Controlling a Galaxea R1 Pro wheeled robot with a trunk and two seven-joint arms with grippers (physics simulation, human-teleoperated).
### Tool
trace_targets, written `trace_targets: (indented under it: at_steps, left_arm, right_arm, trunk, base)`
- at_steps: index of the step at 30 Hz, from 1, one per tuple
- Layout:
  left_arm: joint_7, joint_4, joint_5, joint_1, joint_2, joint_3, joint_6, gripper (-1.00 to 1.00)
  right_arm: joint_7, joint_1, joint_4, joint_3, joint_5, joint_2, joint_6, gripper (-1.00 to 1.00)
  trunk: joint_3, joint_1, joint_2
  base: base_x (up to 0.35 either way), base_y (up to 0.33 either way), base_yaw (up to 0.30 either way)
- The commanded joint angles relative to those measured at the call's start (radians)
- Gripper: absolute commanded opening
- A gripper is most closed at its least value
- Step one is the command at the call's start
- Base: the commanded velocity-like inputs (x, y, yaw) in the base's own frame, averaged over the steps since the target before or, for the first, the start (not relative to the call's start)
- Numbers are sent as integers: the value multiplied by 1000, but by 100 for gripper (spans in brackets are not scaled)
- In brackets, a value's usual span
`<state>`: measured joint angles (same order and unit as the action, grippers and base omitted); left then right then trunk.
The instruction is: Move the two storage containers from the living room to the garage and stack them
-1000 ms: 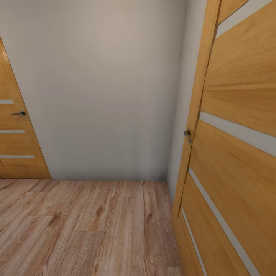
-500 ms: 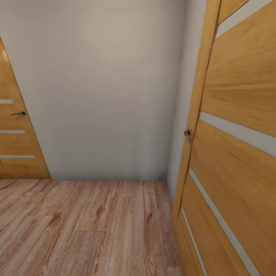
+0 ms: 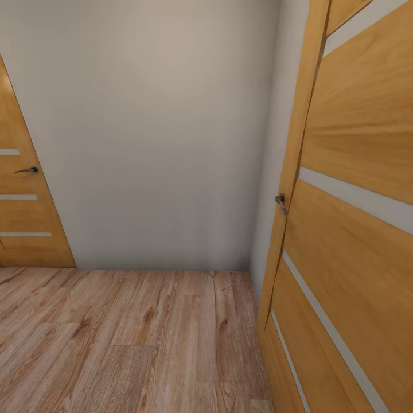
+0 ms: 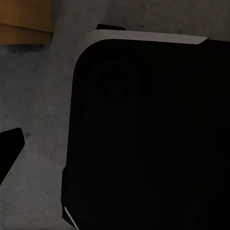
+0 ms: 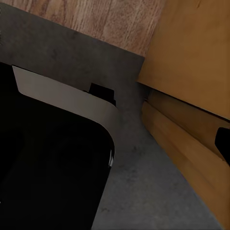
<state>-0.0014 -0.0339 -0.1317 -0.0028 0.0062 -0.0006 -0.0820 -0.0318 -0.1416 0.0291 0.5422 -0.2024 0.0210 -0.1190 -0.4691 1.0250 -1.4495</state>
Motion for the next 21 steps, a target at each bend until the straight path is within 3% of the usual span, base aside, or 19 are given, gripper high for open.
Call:
trace_targets:
  at_steps: [1,21]
  left_arm:
    - [0,0,-8,0,0,-1,-2,100]
    - [0,0,-8,0,0,-1,-2,100]
  right_arm:
    - [0,-1,3,8,-9,-1,-5,100]
    - [0,-1,3,8,-10,-3,5,100]
  trunk:
    - [-1,0,-1]
    - [-2,0,-1]
  base:
    - [0,0,0]
    - [0,0,18]
